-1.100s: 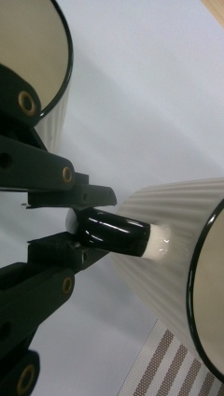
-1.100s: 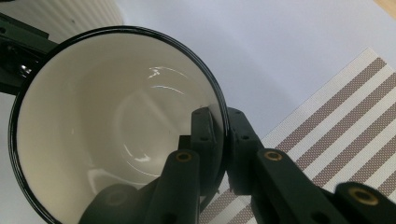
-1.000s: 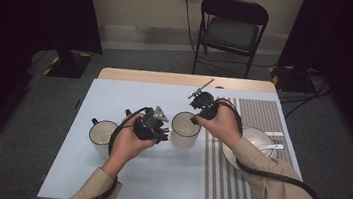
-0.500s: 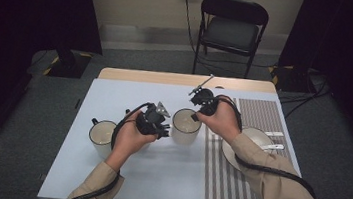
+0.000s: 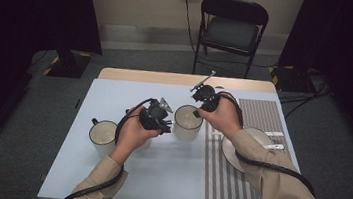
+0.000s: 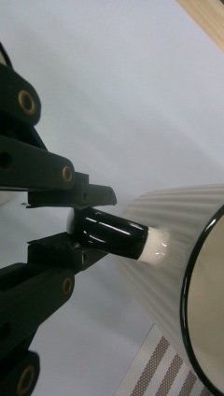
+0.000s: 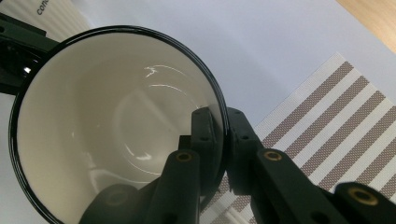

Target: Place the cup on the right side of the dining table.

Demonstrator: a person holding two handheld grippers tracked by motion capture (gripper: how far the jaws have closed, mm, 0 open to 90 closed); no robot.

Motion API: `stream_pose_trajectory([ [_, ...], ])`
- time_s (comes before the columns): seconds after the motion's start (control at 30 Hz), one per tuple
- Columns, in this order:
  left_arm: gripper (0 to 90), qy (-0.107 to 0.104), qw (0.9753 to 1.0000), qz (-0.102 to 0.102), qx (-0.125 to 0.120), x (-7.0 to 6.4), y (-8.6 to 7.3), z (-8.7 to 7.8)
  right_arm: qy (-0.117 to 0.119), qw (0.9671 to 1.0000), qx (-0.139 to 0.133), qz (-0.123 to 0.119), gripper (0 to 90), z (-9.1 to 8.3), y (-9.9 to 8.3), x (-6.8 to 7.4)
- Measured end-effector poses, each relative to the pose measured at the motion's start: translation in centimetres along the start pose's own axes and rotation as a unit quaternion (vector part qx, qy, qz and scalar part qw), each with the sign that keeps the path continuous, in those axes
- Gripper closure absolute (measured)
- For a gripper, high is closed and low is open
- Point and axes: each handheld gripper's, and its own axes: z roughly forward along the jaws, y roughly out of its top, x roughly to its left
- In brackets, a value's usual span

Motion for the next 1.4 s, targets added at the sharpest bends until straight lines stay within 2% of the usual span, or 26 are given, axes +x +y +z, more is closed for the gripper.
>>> stream_pose_trajectory([
  [0.53,76.9,0.001,1.0000,0.002,0.003,0.6,0.9,0.6,-0.006,1.0000,0.000,0.007,83.9,0.1,0.2,-0.8],
  [1.0,76.7,0.013,0.9999,0.000,0.006,1.2,1.6,0.8,-0.011,0.9998,-0.004,0.018,84.0,0.3,0.6,-1.4],
  [1.4,76.5,0.009,0.9999,0.002,0.011,1.6,2.4,1.3,-0.018,0.9996,-0.001,0.023,83.9,0.3,0.7,-2.1],
])
